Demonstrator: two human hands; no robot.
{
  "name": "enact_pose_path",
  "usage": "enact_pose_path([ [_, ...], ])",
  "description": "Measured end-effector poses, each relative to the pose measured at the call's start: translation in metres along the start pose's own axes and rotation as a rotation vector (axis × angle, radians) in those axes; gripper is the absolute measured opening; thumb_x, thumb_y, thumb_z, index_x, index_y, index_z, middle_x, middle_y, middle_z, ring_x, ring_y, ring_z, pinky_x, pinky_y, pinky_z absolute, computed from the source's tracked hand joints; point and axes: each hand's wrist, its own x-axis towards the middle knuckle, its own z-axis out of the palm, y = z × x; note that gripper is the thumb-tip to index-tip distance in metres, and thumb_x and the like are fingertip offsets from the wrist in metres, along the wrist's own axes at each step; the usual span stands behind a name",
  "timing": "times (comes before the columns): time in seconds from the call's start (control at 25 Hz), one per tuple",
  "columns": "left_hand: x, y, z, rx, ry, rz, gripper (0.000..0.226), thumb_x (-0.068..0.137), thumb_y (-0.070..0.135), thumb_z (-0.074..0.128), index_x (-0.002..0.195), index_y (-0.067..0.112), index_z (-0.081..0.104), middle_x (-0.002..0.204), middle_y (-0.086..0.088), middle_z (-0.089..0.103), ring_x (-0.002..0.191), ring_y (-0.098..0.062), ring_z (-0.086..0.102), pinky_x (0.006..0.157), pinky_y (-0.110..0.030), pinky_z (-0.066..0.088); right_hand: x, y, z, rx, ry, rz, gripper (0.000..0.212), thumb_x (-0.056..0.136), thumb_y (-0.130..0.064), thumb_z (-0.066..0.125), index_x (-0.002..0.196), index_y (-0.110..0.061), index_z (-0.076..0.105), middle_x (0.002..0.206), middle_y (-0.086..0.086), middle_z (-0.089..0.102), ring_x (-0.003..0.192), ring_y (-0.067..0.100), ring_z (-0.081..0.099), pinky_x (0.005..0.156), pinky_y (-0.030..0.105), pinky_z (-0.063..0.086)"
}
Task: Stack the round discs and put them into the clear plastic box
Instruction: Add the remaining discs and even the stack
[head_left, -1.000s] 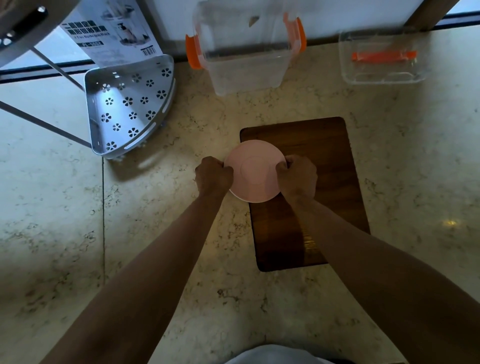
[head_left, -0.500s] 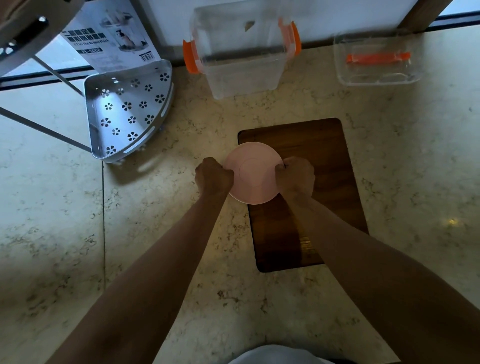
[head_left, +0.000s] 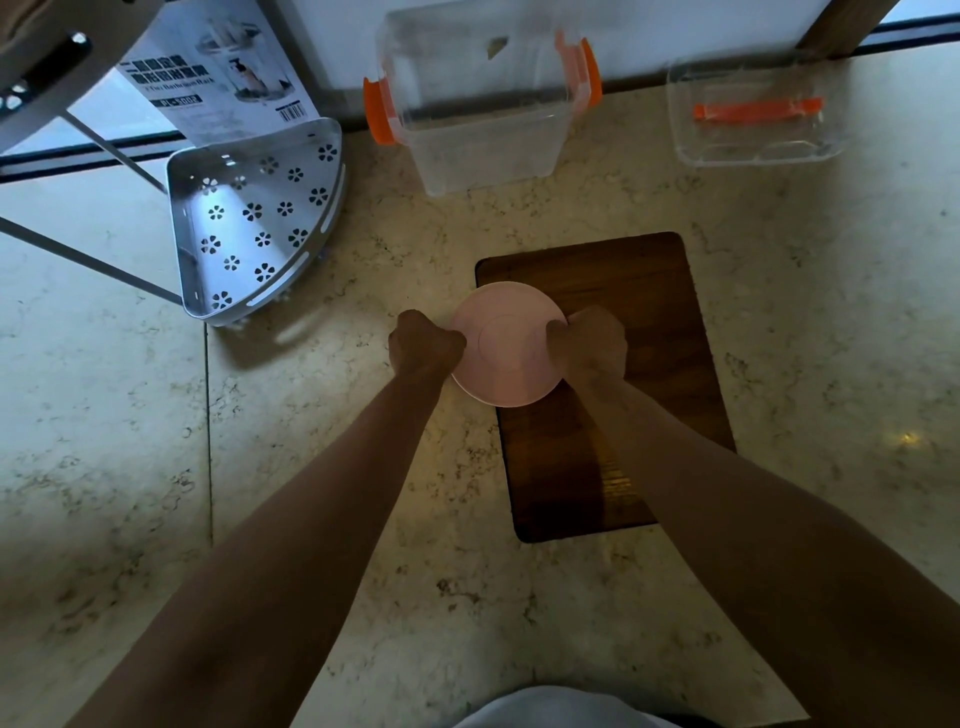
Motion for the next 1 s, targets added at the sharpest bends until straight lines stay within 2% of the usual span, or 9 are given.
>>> enact_pose_path([
  [0.12,0.0,0.002,-0.003,-0.062,-0.012,-0.049,0.04,0.07,0.014,0.076,0.102,0.0,0.057,0.079,-0.006,0.053,0.084,-0.028,0.058,0.072,-0.037,0.055,-0.001,-0.001,-0.002,0.028,-0.029,-0.01,0.019,0.087,-0.027,0.057,0.087,-0.01,0.067,0.084,0.005,0.067,0.076,0.02,0.067,0.068,0.034,0.058],
  [0.28,-0.003,0.005,-0.008,-0.193,-0.054,-0.108,0.027,0.068,0.011,0.076,0.076,0.004,0.051,0.093,-0.019,0.065,0.08,-0.036,0.067,0.069,-0.048,0.063,-0.005,0.003,-0.005,0.099,-0.023,-0.055,0.017,0.087,-0.025,0.06,0.075,-0.013,0.065,0.066,-0.003,0.062,0.059,0.012,0.062,0.047,0.019,0.041],
  [0.4,-0.007,0.006,-0.011,-0.251,-0.088,-0.131,0.03,0.071,0.013,0.078,0.09,-0.002,0.06,0.097,-0.022,0.067,0.077,-0.037,0.068,0.063,-0.049,0.063,-0.005,0.004,-0.01,0.112,-0.062,-0.073,0.01,0.09,-0.027,0.063,0.085,-0.019,0.062,0.074,-0.01,0.058,0.06,0.005,0.055,0.046,0.017,0.034],
  [0.48,-0.008,0.007,-0.012,-0.277,-0.142,-0.136,0.037,0.074,0.015,0.079,0.102,-0.004,0.062,0.101,-0.022,0.068,0.081,-0.037,0.069,0.063,-0.047,0.063,-0.003,0.008,-0.012,0.089,-0.094,-0.082,0.023,0.091,-0.029,0.062,0.071,-0.02,0.056,0.065,-0.009,0.053,0.052,0.003,0.049,0.046,0.018,0.032],
  [0.56,-0.01,0.005,-0.013,-0.281,-0.186,-0.129,0.035,0.078,0.017,0.078,0.103,-0.002,0.063,0.103,-0.02,0.067,0.083,-0.036,0.068,0.059,-0.041,0.061,-0.002,0.012,-0.013,0.081,-0.15,-0.072,0.029,0.092,-0.029,0.061,0.065,-0.018,0.058,0.059,-0.003,0.055,0.049,0.007,0.049,0.048,0.02,0.039],
  [0.64,-0.015,0.002,-0.016,-0.277,-0.22,-0.126,0.033,0.08,0.02,0.077,0.102,0.0,0.063,0.101,-0.018,0.066,0.079,-0.033,0.067,0.056,-0.038,0.06,-0.002,0.016,-0.016,0.146,-0.226,-0.027,0.02,0.091,-0.027,0.062,0.082,-0.011,0.069,0.073,0.006,0.066,0.06,0.013,0.059,0.062,0.028,0.055],
  [0.72,-0.023,-0.004,-0.018,-0.261,-0.236,-0.121,0.032,0.08,0.021,0.077,0.099,0.0,0.062,0.099,-0.017,0.065,0.074,-0.03,0.065,0.059,-0.037,0.059,-0.007,0.019,-0.022,0.225,-0.296,0.035,0.019,0.09,-0.025,0.063,0.096,-0.008,0.069,0.086,0.009,0.067,0.071,0.016,0.062,0.077,0.037,0.059],
  [0.88,-0.045,-0.012,-0.027,-0.266,-0.254,-0.1,0.037,0.081,0.02,0.075,0.106,-0.003,0.061,0.1,-0.018,0.066,0.072,-0.028,0.064,0.056,-0.033,0.054,-0.027,0.023,-0.034,0.298,-0.348,0.082,0.011,0.089,-0.026,0.066,0.095,-0.016,0.064,0.094,0.001,0.06,0.088,0.019,0.062,0.074,0.034,0.059],
  [1.0,-0.063,-0.019,-0.031,-0.281,-0.259,-0.062,0.036,0.08,0.015,0.075,0.106,-0.005,0.061,0.099,-0.016,0.066,0.074,-0.027,0.064,0.062,-0.037,0.058,-0.047,0.03,-0.045,0.334,-0.325,0.093,0.011,0.088,-0.025,0.068,0.087,-0.019,0.059,0.09,-0.001,0.059,0.085,0.018,0.061,0.078,0.037,0.059],
])
